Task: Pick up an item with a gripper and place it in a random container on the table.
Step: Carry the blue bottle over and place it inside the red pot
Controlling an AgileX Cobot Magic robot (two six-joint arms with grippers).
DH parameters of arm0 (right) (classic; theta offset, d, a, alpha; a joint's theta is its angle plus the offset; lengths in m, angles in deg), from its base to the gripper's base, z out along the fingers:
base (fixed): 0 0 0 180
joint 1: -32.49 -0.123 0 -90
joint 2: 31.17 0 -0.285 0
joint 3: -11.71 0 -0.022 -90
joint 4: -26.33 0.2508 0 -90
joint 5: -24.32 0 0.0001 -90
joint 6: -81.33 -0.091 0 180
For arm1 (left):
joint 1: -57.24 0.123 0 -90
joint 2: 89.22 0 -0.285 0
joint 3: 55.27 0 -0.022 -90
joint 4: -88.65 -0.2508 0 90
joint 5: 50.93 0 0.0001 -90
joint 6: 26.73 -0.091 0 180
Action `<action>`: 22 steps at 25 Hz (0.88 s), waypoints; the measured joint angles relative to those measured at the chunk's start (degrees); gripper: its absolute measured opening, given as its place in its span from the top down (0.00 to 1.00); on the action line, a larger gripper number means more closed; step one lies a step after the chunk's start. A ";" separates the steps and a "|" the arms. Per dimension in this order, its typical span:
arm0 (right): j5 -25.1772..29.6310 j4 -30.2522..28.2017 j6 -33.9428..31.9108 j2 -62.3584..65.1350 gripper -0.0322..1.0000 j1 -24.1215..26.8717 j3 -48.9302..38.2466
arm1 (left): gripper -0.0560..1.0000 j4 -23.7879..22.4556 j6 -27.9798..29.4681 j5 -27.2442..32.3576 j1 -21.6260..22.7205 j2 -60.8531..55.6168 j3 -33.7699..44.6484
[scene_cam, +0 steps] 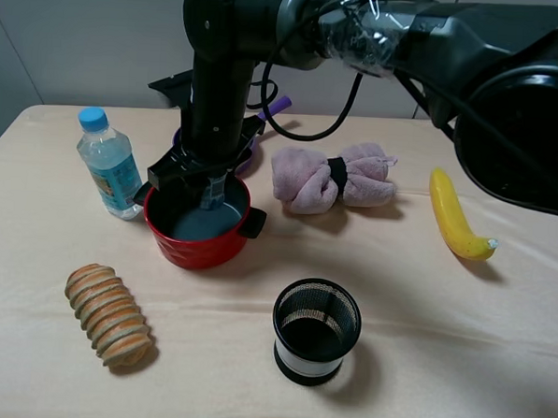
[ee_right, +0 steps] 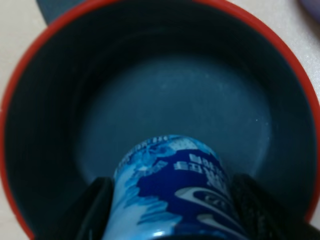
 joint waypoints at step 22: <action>-2.19 -0.11 0.00 -2.15 0.61 0.00 0.00 | 0.03 0.00 0.00 0.00 0.00 0.00 0.00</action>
